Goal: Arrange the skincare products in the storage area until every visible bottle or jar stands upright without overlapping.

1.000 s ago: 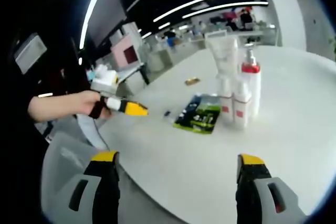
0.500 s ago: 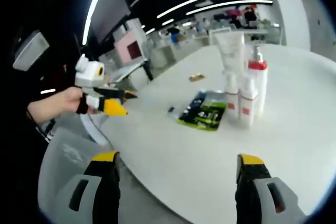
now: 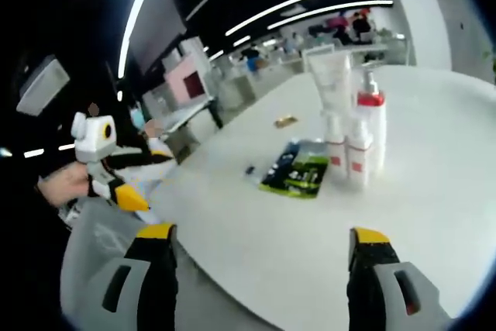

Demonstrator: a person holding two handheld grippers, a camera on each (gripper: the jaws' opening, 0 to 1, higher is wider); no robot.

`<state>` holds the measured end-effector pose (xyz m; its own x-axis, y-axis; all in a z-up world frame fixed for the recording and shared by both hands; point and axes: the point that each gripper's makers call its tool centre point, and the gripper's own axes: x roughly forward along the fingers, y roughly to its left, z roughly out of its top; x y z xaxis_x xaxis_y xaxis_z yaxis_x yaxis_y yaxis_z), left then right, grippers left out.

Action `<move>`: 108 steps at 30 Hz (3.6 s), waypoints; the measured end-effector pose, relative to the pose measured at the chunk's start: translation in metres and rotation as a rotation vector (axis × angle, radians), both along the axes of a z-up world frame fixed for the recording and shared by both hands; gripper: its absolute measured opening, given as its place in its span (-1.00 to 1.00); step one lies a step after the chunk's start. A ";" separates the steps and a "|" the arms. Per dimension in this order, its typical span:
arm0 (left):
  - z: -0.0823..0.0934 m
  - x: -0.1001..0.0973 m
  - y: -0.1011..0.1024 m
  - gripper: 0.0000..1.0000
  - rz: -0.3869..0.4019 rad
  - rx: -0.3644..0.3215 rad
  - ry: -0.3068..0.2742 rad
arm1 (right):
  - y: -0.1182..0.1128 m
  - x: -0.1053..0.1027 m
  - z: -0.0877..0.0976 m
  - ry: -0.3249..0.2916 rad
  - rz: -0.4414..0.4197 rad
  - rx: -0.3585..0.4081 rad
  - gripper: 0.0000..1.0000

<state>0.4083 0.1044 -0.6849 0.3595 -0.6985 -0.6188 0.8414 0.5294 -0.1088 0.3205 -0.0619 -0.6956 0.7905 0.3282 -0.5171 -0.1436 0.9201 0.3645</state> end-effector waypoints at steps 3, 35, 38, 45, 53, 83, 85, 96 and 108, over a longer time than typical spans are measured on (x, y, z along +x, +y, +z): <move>-0.009 0.006 0.011 0.93 0.042 0.074 -0.034 | 0.002 -0.001 -0.001 0.007 0.009 -0.005 0.87; 0.008 0.015 0.006 0.97 0.097 -0.049 -0.031 | 0.009 -0.004 -0.006 0.035 0.038 -0.029 0.87; 0.010 0.019 0.002 0.94 0.098 -0.054 -0.040 | 0.008 -0.005 -0.009 0.048 0.027 -0.002 0.86; 0.014 0.045 -0.018 0.88 0.077 -0.057 -0.026 | 0.014 -0.007 -0.017 0.076 0.062 -0.017 0.85; 0.013 0.094 -0.054 0.77 0.021 -0.037 -0.062 | 0.011 -0.010 -0.023 0.108 0.044 0.015 0.85; -0.055 0.235 -0.100 0.68 0.140 0.044 -0.023 | 0.001 -0.014 -0.032 0.156 -0.025 0.031 0.87; -0.060 0.244 -0.104 0.66 0.162 0.036 -0.013 | -0.001 -0.013 -0.031 0.150 -0.037 0.047 0.87; -0.076 0.275 -0.118 0.46 0.161 0.059 -0.068 | -0.007 -0.012 -0.033 0.158 -0.076 0.075 0.86; -0.090 0.289 -0.134 -0.01 0.007 0.139 -0.231 | -0.010 -0.011 -0.035 0.163 -0.097 0.090 0.85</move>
<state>0.6978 -0.0292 -0.7745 0.5070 -0.6094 -0.6095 0.8316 0.5318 0.1601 0.3092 -0.0722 -0.7302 0.7287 0.3054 -0.6130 0.0114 0.8895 0.4568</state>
